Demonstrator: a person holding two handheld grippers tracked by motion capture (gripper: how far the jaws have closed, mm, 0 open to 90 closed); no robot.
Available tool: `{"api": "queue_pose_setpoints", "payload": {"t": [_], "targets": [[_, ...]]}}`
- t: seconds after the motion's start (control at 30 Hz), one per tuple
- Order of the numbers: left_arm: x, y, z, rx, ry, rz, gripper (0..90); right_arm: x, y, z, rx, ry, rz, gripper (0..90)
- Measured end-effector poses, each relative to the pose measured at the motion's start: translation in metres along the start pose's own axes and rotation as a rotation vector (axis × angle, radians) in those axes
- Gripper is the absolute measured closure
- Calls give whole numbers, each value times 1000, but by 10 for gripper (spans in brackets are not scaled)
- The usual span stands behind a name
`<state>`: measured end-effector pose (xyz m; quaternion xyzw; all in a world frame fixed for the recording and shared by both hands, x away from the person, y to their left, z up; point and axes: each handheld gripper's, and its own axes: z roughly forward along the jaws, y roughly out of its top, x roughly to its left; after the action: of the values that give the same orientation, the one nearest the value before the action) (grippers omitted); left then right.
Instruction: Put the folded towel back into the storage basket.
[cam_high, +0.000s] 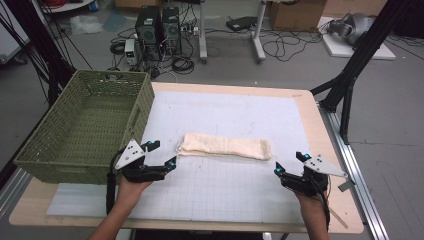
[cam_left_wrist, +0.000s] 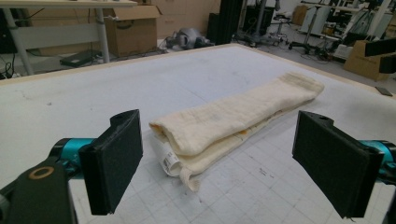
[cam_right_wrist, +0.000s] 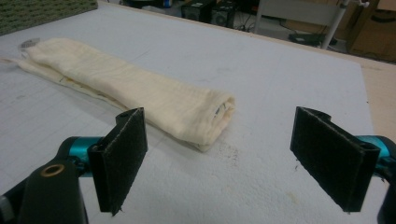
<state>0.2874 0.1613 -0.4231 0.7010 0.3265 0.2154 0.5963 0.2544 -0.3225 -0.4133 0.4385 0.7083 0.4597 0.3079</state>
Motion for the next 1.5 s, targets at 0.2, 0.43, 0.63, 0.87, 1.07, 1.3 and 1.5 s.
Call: {"api": "queue_pose_setpoints", "payload": {"t": [0.2, 0.43, 0.63, 0.87, 1.07, 1.3, 1.5], "targets": [[0, 0, 0, 3, -3, 1, 166, 0, 0, 1, -1, 1, 0, 174], [1, 1, 0, 2, -7, -3, 166, 0, 0, 1, -1, 3, 2, 174], [-2, 2, 2, 4, -19, 0, 166, -1, 0, 1, 0, 3, -2, 174], [-6, 4, 4, 8, -35, -4, 168, -1, 0, 1, 0, 9, -6, 174], [-7, 9, 7, 9, -47, -4, 167, -1, 1, 1, -1, 11, -4, 174], [-3, 17, 9, 12, -64, -25, 166, -1, 1, 1, 0, 11, -10, 174], [4, 28, 15, 10, -78, -63, 165, -1, 1, -1, -3, 8, 0, 174]]}}
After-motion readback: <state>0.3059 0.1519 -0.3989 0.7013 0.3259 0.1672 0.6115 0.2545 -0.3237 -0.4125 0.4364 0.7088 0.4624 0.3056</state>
